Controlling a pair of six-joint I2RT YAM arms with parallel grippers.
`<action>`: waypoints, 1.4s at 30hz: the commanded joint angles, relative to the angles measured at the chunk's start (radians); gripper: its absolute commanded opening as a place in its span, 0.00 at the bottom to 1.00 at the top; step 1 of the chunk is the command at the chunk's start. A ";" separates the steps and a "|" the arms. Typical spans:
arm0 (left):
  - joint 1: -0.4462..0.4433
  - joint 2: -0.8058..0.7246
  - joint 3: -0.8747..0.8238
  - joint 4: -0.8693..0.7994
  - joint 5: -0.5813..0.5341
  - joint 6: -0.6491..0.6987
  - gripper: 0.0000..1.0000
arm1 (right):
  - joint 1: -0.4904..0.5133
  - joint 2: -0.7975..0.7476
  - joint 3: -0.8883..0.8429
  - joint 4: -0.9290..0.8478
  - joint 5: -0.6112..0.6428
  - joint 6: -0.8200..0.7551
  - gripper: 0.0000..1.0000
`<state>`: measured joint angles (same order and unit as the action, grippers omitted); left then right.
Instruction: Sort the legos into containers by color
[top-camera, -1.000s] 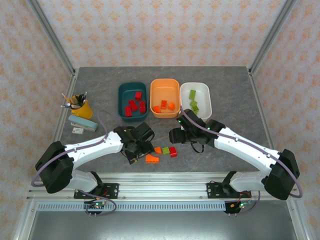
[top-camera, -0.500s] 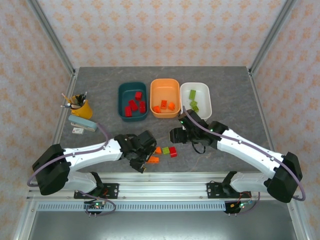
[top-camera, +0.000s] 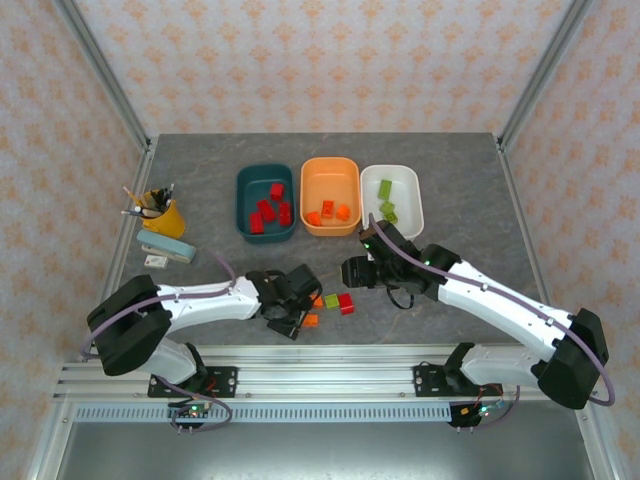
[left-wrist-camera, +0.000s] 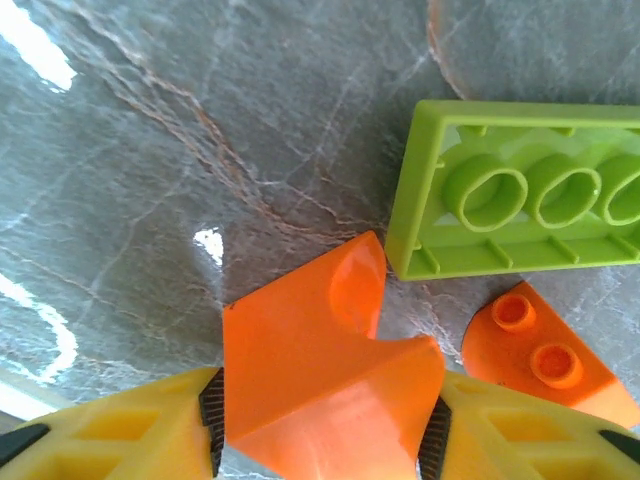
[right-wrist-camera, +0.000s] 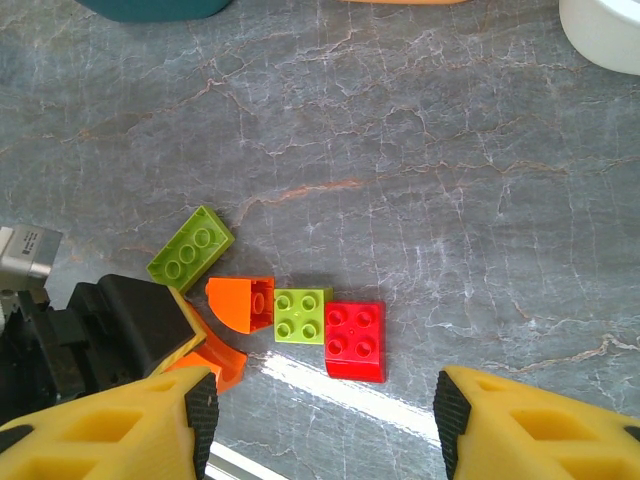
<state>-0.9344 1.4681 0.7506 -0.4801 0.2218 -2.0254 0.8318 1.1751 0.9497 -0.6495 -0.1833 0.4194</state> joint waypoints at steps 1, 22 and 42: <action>-0.009 0.017 -0.007 0.028 -0.055 -0.165 0.49 | 0.006 -0.022 -0.014 -0.003 0.029 0.010 0.61; 0.200 -0.176 0.308 -0.346 -0.231 0.326 0.15 | -0.093 -0.009 0.156 0.043 0.073 -0.014 0.62; 0.461 1.016 1.803 -0.624 -0.215 1.256 0.12 | -0.215 0.104 0.200 0.154 -0.026 0.130 0.62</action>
<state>-0.4946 2.4458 2.4908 -1.0264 0.0429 -0.9054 0.6209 1.2922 1.1484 -0.5224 -0.2005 0.5179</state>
